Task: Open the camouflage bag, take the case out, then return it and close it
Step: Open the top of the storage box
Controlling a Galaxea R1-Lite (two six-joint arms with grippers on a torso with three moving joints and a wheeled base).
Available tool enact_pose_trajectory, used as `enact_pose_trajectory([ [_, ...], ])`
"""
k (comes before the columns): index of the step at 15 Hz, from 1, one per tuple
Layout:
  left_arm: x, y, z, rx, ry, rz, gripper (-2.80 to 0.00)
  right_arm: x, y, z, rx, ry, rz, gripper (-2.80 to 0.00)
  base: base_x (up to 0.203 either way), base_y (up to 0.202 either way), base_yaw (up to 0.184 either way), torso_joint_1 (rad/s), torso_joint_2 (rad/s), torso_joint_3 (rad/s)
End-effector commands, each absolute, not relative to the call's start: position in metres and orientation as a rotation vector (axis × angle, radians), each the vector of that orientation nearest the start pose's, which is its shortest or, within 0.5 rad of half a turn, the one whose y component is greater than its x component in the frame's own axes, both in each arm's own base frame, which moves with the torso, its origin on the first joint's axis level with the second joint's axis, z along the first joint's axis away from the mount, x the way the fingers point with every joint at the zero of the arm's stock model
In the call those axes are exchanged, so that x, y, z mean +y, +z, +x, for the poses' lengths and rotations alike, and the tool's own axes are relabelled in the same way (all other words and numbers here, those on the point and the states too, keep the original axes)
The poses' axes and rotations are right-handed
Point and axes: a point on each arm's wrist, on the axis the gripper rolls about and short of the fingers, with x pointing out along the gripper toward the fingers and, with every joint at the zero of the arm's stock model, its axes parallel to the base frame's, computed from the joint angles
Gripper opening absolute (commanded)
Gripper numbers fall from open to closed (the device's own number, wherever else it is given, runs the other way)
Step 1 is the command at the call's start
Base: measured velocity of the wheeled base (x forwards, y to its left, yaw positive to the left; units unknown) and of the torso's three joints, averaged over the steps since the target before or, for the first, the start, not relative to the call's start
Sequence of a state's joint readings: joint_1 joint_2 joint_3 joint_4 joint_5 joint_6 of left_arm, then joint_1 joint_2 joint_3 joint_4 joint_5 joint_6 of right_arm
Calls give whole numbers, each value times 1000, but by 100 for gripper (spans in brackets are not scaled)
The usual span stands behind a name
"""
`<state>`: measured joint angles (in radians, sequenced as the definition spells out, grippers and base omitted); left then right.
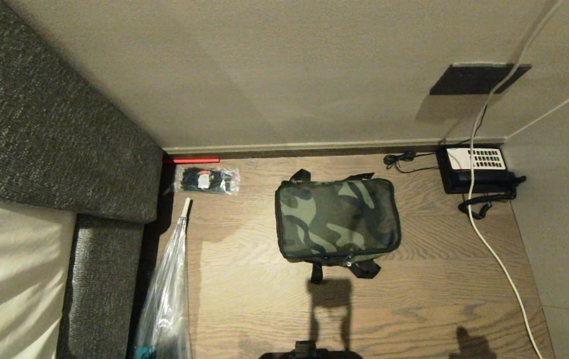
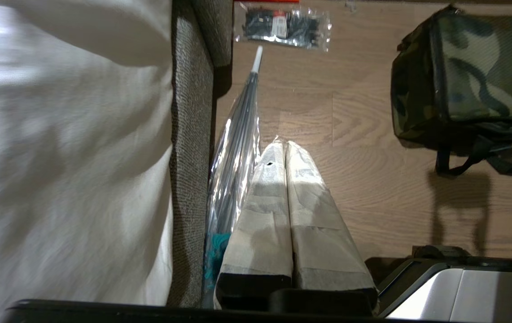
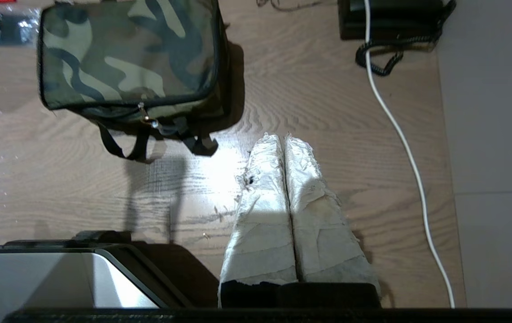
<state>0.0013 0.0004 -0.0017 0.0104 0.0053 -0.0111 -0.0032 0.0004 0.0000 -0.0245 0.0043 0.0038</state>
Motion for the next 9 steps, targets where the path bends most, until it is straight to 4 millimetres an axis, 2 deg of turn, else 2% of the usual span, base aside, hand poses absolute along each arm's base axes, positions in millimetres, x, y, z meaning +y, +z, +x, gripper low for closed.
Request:
enact_pose_trajectory([
  [1,0,75,-23,9,8,-12,-280,0,73,-23,-22,2,4,-280,0,0,0,5,3,-198],
  [9,0,75,-23,9,8,-14,-280,0,73,-23,-21,2,5,-280,0,0,0,3,3,-196],
])
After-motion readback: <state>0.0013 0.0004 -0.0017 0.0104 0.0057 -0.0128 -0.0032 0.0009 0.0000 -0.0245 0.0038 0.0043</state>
